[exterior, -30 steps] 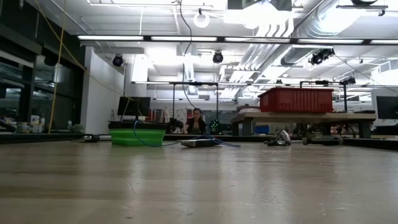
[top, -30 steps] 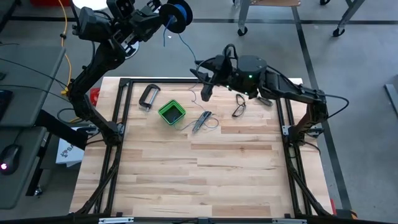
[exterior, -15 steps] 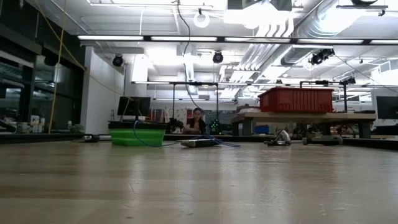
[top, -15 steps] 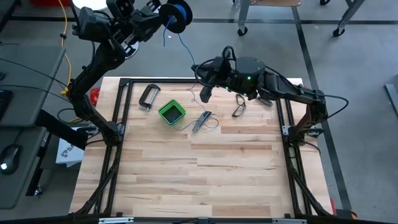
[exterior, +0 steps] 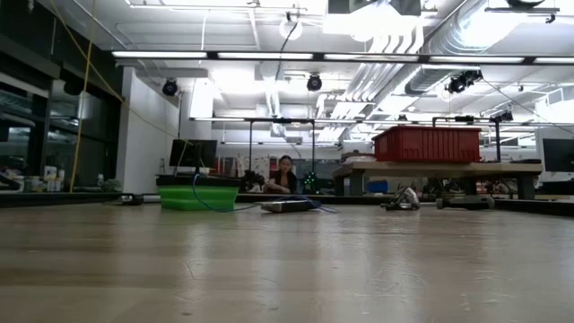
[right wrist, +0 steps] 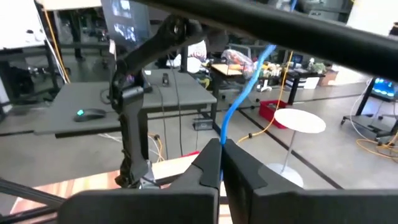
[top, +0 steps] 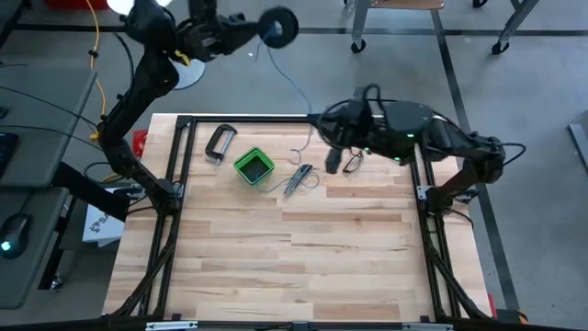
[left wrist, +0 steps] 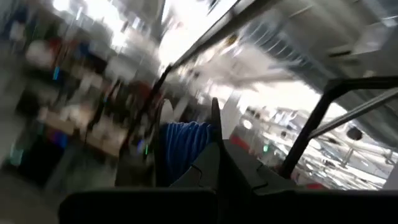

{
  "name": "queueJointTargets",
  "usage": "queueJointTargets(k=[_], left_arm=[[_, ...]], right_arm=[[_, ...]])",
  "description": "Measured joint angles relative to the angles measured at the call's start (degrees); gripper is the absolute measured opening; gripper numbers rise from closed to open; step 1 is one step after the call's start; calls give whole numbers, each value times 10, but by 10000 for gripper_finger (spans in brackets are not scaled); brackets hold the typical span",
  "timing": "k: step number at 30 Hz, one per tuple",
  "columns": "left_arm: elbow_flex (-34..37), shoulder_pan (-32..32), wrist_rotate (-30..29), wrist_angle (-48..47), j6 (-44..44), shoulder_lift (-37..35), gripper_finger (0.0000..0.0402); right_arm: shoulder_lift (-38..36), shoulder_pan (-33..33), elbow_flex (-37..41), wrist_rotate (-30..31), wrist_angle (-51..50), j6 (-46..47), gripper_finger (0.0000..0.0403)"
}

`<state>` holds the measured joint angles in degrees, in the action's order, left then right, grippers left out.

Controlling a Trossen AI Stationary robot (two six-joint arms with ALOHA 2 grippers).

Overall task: Coil cords
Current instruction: Coil the blue wire onto the spool

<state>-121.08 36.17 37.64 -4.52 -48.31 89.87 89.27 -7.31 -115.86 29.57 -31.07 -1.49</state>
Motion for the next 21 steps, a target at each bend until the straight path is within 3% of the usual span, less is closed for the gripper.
queueJointTargets(k=[8,18,21], left_arm=[[0,-3,32,-264,40,-17,0],[0,-53,42,-354,49,-21,0],[0,-76,69,-352,29,-21,1]], right_arm=[[-42,-15,0,2,-2,-1,0],[-66,-13,0,10,-5,-26,0],[-66,-13,0,17,-7,-40,0]])
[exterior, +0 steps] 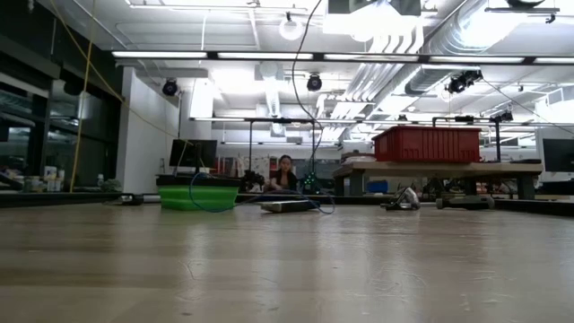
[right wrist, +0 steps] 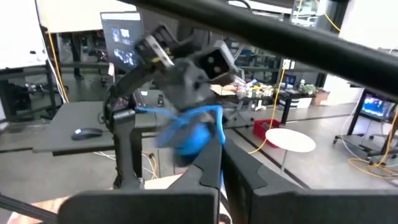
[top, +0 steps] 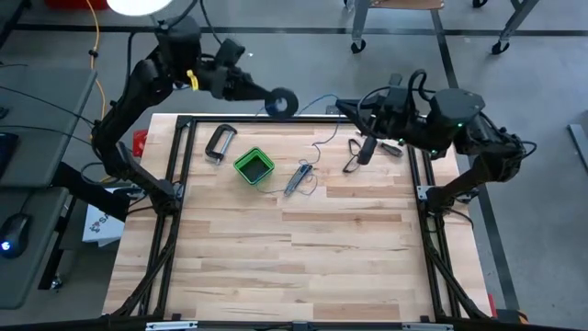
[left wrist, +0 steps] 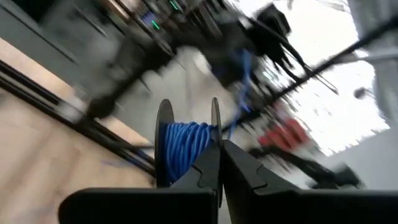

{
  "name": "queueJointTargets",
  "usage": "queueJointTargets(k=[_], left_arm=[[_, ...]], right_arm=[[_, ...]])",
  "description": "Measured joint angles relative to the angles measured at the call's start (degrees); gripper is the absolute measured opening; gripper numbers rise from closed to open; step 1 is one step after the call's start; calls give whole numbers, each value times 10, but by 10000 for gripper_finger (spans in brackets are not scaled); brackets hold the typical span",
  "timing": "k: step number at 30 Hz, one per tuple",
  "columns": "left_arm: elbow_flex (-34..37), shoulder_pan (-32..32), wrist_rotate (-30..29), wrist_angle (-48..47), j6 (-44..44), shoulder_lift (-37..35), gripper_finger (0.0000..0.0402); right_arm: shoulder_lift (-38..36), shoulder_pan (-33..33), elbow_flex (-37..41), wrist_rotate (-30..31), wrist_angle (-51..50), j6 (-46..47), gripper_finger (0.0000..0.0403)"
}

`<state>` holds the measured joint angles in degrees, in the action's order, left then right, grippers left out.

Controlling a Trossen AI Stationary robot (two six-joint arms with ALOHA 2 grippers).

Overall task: Coil cords
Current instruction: Coil the blue wire onto the spool

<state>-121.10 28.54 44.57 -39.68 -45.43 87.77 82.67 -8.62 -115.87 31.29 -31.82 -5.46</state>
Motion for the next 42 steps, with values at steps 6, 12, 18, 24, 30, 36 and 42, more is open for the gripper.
queueJointTargets(k=[6,12,18,24,30,36,42], left_arm=[[0,-69,47,10,-49,19,1],[0,-125,66,136,-120,47,1],[0,-140,70,241,-180,63,1],[0,-129,76,235,-173,62,1],[0,-102,75,236,-155,60,1],[0,-75,73,247,-167,51,1],[0,-86,84,245,-188,50,1]], right_arm=[[3,10,0,-15,-2,-8,0],[11,35,0,-79,3,15,0],[14,37,0,-82,12,8,0],[12,24,0,-77,64,-32,0],[9,4,0,-73,84,-62,0],[-2,-5,0,-58,90,-75,0],[-7,1,0,-43,101,-77,0]])
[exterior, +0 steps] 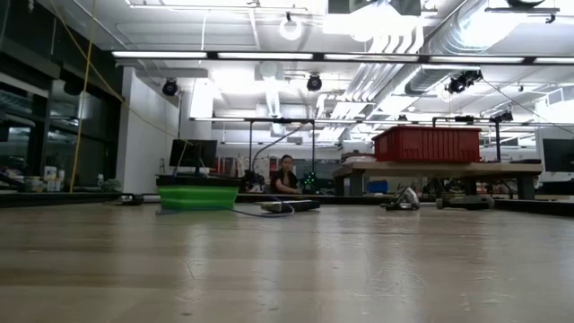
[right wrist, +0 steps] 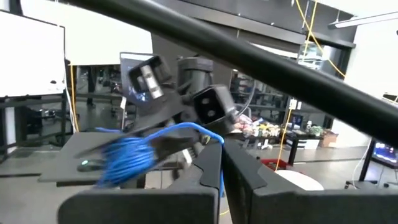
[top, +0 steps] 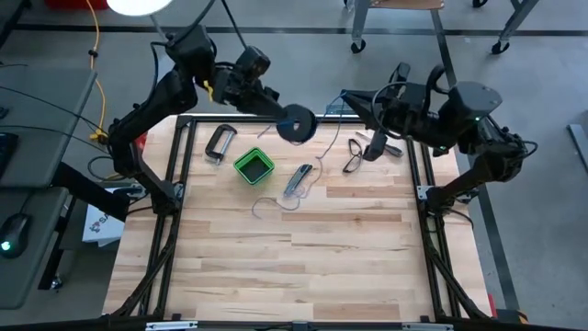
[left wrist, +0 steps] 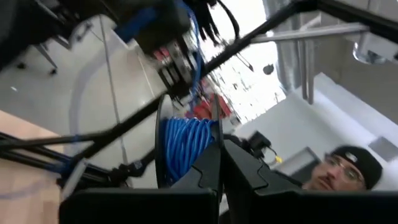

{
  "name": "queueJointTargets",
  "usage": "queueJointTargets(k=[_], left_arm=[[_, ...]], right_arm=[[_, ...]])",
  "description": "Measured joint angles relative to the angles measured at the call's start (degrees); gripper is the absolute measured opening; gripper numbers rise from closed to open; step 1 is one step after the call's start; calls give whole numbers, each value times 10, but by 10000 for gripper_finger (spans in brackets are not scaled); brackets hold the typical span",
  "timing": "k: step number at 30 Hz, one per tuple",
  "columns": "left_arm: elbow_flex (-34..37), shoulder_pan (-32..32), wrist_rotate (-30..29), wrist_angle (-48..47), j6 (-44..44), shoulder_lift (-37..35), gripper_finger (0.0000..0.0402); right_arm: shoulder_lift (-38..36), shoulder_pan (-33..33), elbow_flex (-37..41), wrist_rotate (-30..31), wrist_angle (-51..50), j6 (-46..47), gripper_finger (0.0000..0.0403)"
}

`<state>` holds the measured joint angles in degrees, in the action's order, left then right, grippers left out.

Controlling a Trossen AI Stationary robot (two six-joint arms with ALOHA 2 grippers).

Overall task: Coil cords
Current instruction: Coil the blue wire onto the spool

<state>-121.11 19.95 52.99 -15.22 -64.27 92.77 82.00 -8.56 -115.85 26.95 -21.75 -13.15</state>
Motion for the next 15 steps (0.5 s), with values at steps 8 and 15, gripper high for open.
queueJointTargets(k=[8,15], left_arm=[[0,-44,2,-6,0,12,1],[0,-76,-6,53,-35,42,1]], right_arm=[[1,21,0,-10,16,6,0],[15,52,0,-57,36,34,0]])
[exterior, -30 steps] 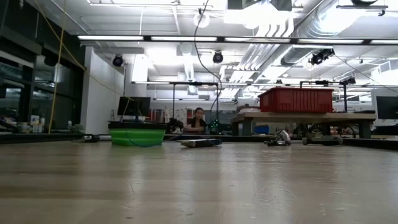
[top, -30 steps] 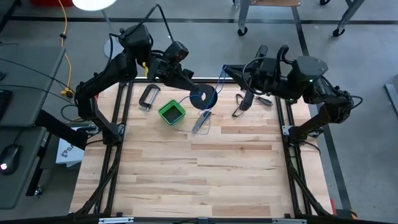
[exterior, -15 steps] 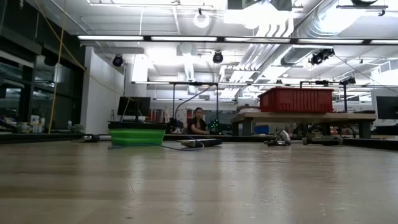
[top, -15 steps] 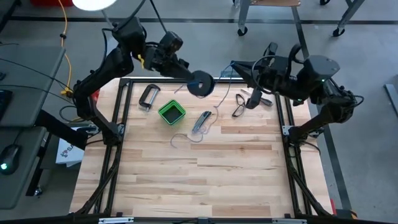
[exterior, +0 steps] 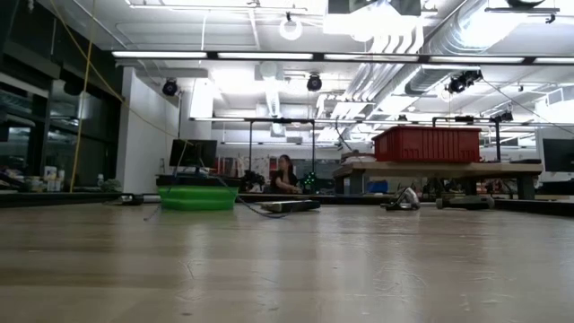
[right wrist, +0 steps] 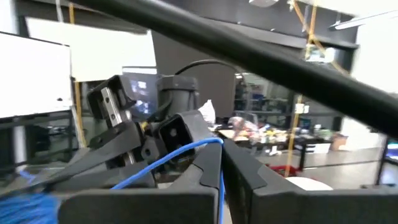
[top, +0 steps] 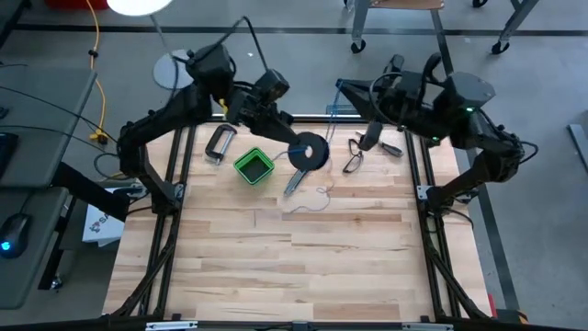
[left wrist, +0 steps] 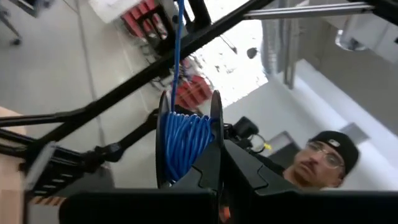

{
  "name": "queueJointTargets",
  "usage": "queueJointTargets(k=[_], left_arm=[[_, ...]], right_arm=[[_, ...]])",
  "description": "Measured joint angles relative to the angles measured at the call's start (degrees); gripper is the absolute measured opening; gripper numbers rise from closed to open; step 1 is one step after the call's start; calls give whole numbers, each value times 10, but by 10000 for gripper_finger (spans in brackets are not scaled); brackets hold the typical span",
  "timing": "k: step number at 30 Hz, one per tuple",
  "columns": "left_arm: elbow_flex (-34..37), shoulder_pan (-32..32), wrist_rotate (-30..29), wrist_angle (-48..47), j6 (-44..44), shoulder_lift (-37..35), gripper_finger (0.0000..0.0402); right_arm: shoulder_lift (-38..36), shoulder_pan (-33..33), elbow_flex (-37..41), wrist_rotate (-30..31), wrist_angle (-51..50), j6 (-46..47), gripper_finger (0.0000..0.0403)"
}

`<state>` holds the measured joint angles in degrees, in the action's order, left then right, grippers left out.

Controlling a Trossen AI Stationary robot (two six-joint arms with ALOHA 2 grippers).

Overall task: Coil cords
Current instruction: Coil the blue wire onto the spool

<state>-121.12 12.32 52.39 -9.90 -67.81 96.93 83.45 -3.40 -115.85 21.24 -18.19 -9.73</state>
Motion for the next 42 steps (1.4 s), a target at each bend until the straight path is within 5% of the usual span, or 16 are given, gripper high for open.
queueJointTargets(k=[12,30,42], left_arm=[[0,-11,-10,316,-135,55,1],[0,16,-101,402,16,55,1],[0,16,-145,474,21,53,1]], right_arm=[[38,24,0,-124,2,85,0],[60,20,0,-157,97,124,0],[114,35,0,-210,163,203,0]])
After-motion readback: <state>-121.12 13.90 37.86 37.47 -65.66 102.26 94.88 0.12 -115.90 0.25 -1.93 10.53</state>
